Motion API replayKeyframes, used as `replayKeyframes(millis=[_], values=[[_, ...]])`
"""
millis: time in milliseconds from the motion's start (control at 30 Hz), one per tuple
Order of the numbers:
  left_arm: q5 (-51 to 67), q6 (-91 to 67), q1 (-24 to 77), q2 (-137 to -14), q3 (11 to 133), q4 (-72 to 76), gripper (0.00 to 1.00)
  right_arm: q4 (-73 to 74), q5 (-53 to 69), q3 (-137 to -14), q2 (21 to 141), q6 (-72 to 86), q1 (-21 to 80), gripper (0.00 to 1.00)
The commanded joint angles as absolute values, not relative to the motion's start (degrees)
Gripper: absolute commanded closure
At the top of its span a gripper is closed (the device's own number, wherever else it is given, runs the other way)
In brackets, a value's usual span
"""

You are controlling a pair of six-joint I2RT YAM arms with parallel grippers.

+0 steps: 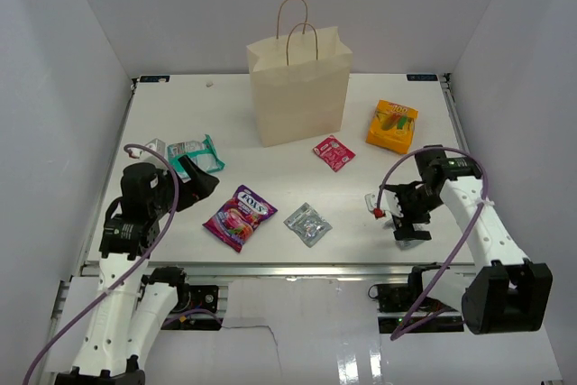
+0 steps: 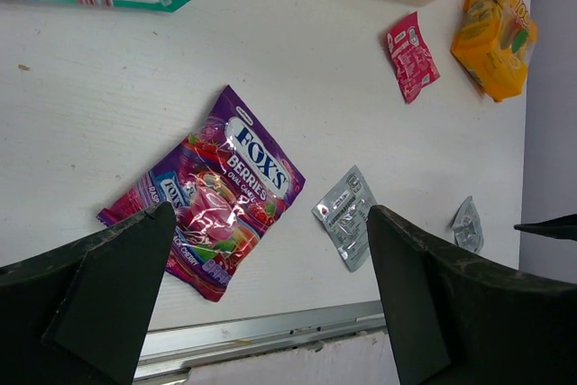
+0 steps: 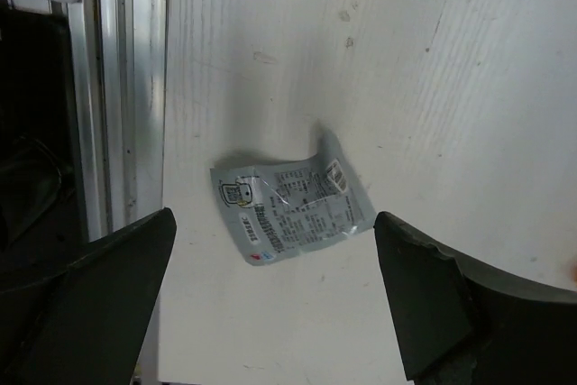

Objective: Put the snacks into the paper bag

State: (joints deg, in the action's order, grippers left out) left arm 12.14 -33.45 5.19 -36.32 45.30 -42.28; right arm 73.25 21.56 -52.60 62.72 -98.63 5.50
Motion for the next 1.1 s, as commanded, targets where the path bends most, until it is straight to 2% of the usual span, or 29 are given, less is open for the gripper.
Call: replayKeyframes(millis=[0, 67, 100, 200, 367, 433, 633, 933, 1033, 1067], values=[[12.57, -32.87, 5.01, -34.89, 45.0, -43.24, 0.02, 73.14, 19.94, -53.43, 68.19, -89.79, 6.76, 0.02], [12.57, -33.05, 5.01, -34.46, 44.39, -43.24, 0.02, 70.94, 20.57, -53.79, 71.71, -77.6, 6.77, 0.08], [12.66, -33.13, 5.01, -34.45, 43.95, -43.24, 0.02, 63.53, 18.39, -53.09, 71.98, -71.43, 7.12, 0.1], [12.74, -32.79, 5.01, -35.5, 43.77, -43.15, 0.02, 51.37, 12.5, -50.45, 72.24, -52.03, 7.56, 0.11], [12.48, -32.08, 5.01, -36.91, 44.65, -42.8, 0.02, 45.27, 6.34, -47.82, 72.08, -38.33, 7.82, 0.11], [12.57, -31.99, 5.01, -37.18, 44.65, -42.54, 0.02, 40.55, 0.37, -44.48, 70.06, -34.48, 8.35, 0.11], [12.57, -31.91, 4.92, -37.09, 43.77, -42.01, 0.02, 39.73, -3.69, -38.51, 69.08, -34.8, 8.53, 0.12], [12.57, -31.82, 4.92, -36.39, 43.51, -42.1, 0.02, 37.18, -0.53, -35.42, 73.11, -38.58, 8.53, 0.11], [12.74, -31.9, 5.01, -36.21, 43.59, -42.19, 0.02, 36.91, 2.45, -35.16, 74.61, -39.11, 8.53, 0.19], [12.66, -31.99, 5.01, -36.04, 43.68, -42.27, 0.02, 37.0, 3.07, -35.07, 75.4, -39.55, 8.53, 0.24]])
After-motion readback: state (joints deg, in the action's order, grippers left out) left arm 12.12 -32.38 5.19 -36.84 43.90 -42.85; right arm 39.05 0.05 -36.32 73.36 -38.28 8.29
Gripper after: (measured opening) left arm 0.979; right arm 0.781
